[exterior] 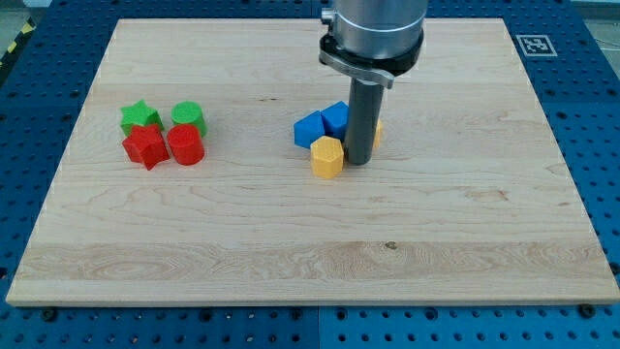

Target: Move the arm towards the left center of the board

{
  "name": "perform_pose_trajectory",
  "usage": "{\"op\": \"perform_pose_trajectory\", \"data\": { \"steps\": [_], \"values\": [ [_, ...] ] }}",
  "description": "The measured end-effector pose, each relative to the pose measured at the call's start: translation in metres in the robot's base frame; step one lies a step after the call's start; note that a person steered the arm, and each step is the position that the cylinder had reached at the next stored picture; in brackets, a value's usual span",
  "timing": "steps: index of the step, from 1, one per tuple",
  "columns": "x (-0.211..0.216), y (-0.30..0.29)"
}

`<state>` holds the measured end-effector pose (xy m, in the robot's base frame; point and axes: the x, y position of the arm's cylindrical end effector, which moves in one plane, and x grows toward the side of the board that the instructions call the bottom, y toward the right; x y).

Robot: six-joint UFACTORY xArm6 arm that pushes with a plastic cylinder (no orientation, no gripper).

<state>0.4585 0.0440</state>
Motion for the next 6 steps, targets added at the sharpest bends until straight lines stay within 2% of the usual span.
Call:
{"op": "perform_pose_trajectory", "data": {
  "steps": [1, 2, 3, 4, 6],
  "values": [
    [0.000, -0.005],
    [0.004, 0.023],
    [0.036, 0.034],
    [0.068, 0.009],
    [0.071, -0.126]
  ]
}}
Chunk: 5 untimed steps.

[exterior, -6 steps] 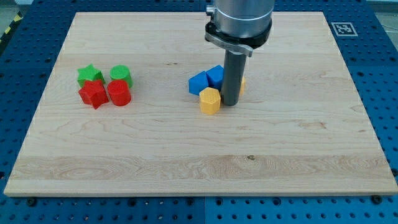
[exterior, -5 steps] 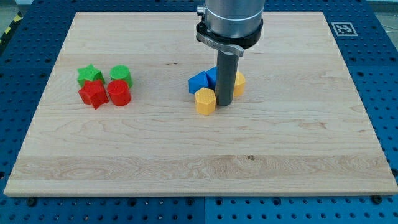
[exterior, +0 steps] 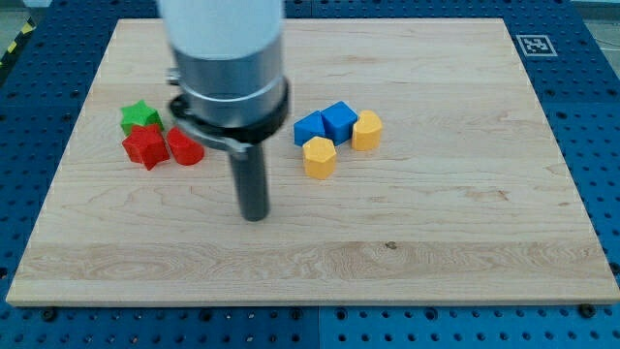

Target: Move the arm towards the left center of the board

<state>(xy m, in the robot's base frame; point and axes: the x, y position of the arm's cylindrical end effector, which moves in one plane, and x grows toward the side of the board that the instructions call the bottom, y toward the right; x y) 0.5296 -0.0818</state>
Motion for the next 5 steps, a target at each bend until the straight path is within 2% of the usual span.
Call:
{"op": "perform_pose_trajectory", "data": {
  "steps": [2, 3, 4, 5],
  "values": [
    [-0.013, -0.087],
    [-0.016, -0.150],
    [-0.054, -0.200],
    [-0.092, -0.208]
  ]
}}
